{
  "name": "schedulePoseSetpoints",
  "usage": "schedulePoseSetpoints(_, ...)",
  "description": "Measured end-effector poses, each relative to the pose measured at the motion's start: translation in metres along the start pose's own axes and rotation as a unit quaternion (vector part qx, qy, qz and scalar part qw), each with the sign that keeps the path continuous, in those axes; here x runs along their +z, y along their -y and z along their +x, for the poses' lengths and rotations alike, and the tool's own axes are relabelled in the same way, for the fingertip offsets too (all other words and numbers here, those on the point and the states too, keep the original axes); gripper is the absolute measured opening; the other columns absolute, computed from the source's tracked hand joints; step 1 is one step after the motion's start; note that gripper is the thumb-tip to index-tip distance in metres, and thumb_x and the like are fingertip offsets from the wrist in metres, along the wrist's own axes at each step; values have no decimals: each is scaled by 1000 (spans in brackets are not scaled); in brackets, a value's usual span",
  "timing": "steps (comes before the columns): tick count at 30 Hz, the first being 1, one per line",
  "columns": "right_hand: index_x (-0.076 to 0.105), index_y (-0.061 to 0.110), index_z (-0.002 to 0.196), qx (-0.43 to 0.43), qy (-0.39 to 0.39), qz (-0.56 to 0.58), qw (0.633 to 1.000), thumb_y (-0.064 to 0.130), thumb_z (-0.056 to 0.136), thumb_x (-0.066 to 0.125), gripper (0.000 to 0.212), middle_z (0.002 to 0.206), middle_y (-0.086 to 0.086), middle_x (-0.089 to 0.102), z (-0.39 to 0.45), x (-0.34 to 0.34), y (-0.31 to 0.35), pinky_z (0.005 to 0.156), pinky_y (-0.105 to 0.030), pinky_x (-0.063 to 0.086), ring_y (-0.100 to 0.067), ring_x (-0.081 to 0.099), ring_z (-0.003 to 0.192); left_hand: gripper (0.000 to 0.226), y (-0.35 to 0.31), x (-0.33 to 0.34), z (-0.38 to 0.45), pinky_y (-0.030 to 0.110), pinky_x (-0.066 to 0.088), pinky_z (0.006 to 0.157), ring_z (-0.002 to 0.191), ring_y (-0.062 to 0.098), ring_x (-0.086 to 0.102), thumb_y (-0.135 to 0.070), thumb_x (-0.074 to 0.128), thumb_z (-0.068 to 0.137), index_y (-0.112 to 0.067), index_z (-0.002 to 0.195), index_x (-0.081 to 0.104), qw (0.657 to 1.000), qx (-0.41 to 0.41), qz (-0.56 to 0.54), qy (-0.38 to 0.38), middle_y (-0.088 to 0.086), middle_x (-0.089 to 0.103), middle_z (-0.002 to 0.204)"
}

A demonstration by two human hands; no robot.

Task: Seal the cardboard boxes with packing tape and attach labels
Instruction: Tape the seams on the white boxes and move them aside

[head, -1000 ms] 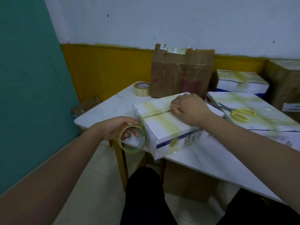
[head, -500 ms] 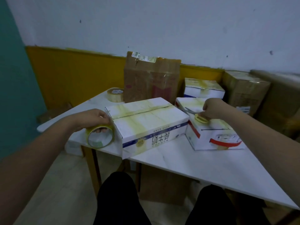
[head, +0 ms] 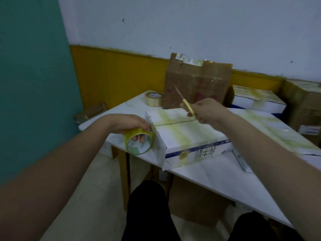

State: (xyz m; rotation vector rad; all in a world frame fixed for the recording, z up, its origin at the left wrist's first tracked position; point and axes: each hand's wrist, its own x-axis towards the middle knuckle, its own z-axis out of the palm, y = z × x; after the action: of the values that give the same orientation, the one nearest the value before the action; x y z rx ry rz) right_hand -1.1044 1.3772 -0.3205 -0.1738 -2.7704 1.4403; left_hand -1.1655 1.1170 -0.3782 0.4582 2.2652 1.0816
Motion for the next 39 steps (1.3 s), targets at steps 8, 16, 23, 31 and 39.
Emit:
schedulePoseSetpoints(8,72,9,95,-36,51,159,985,62,91,55,56,73,4,58,26,97,5,42,-19,32,-8,42,51,30,14,-16,-2,21,43,54,57,14,48,-32,55,102,-14,120,69,995,-67,27,70,6,60,68)
schedulePoseSetpoints(16,62,7,101,30,191,111,975,78,87,36,78,76,-1,56,12,75,31,36,-17,17,-8,25,42,27,32,-11,-11,18,39,44,46,12,42,-28,49,104,-10,108,68,998,-2,-38,46,6,55,60)
schedulePoseSetpoints(23,65,-5,108,147,373,-28,916,80,82,35,93,82,-11,64,-34,56,40,30,-12,20,-3,25,35,28,41,-9,-11,17,33,39,38,10,37,-26,45,104,-10,104,67,991,-12,-125,49,4,49,53)
schedulePoseSetpoints(31,66,-13,106,182,344,-117,913,75,91,32,95,75,-14,64,-37,82,56,29,-12,22,-2,26,31,28,42,-8,-8,17,31,38,38,10,32,-29,48,101,-12,101,69,989,-40,-138,29,4,45,53)
schedulePoseSetpoints(39,53,4,95,173,288,-75,939,58,102,34,58,53,-7,62,-35,105,55,30,-13,29,-3,30,31,26,43,-10,-7,20,26,45,39,9,31,-31,47,100,-15,99,68,990,-50,-129,34,2,45,50)
